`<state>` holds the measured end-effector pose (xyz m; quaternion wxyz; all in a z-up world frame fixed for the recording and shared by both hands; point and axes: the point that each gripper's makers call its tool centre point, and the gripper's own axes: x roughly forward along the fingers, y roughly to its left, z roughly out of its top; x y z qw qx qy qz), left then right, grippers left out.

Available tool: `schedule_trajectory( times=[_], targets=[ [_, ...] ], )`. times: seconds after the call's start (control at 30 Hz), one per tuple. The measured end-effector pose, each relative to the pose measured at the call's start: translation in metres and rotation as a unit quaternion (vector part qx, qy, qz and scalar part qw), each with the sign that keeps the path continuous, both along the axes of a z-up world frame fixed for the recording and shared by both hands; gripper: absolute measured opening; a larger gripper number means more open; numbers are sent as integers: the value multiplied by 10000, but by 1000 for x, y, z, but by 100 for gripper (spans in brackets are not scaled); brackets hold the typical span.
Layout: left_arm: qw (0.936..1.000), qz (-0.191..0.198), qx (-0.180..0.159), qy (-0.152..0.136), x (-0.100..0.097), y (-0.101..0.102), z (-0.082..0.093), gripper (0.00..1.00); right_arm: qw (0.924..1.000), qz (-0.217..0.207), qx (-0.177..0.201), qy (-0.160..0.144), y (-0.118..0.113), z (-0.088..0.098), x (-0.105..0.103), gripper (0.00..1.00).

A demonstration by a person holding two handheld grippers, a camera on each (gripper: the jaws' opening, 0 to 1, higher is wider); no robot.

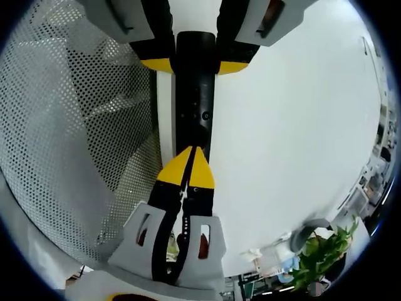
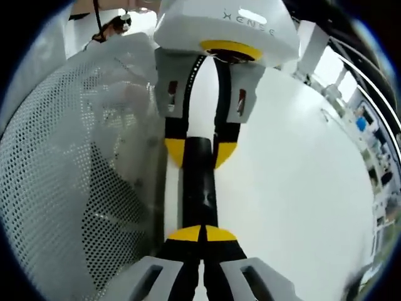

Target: Press the specified remote control buttons in sequence, fully releasing each button before pressing the next.

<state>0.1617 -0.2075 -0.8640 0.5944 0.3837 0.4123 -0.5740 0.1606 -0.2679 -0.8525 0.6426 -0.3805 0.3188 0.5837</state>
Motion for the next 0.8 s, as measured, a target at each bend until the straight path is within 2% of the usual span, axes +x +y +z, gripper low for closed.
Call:
schedule_trajectory(
  times=[0.2,0.5,0.8],
  targets=[
    [10000,27,-27,-7,0,0,0,24,9975,-452,519,126,0,2,1,0],
    [9999,16,-121,0,0,0,0,24,9955,-540,650,439,1,3,2,0],
    [9999,11,-125,4,0,0,0,24,9966,-361,625,385,6,4,0,0]
  ],
)
